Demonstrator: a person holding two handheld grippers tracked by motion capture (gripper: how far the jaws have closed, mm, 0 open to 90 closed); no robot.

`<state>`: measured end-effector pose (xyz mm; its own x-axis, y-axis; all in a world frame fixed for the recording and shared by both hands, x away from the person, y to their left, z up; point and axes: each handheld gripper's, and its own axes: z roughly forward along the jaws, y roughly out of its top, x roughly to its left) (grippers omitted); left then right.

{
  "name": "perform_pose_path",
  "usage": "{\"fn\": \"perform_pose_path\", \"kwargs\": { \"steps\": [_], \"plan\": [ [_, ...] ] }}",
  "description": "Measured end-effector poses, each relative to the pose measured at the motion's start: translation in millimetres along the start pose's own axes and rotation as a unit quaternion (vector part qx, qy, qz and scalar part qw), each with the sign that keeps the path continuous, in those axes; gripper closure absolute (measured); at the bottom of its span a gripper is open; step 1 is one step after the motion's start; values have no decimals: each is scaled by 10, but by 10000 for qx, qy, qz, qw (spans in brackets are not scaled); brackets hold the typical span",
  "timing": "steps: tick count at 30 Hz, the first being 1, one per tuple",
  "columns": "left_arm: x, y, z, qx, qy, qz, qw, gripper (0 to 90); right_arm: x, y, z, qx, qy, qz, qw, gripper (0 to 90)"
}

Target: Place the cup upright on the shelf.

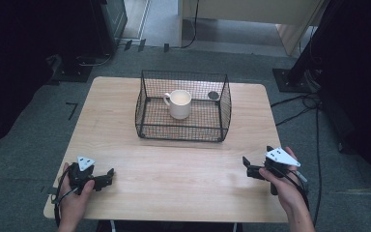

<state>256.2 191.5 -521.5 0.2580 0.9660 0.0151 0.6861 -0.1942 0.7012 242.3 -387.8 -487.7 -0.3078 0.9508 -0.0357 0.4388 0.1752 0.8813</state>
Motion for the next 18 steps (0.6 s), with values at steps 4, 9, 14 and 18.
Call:
{"fn": "perform_pose_path", "kwargs": {
  "steps": [4, 9, 14, 18],
  "plan": [
    [0, 0, 0, 3, -1, 3, 10000, 34, -80, -96, -35, 57, -101, 33, 9999, 0],
    [1, 0, -1, 5, 1, 5, 10000, 34, -178, -204, -73, 125, -227, 97, 9996, 0],
    [1, 0, -2, 10, 1, 6, 10000, 34, -270, -300, -106, 187, -347, 183, 9991, 0],
    [1, 1, -2, 10, 1, 12, 10000, 34, -337, -379, -122, 252, -447, 244, 9984, 0]
  ]
}}
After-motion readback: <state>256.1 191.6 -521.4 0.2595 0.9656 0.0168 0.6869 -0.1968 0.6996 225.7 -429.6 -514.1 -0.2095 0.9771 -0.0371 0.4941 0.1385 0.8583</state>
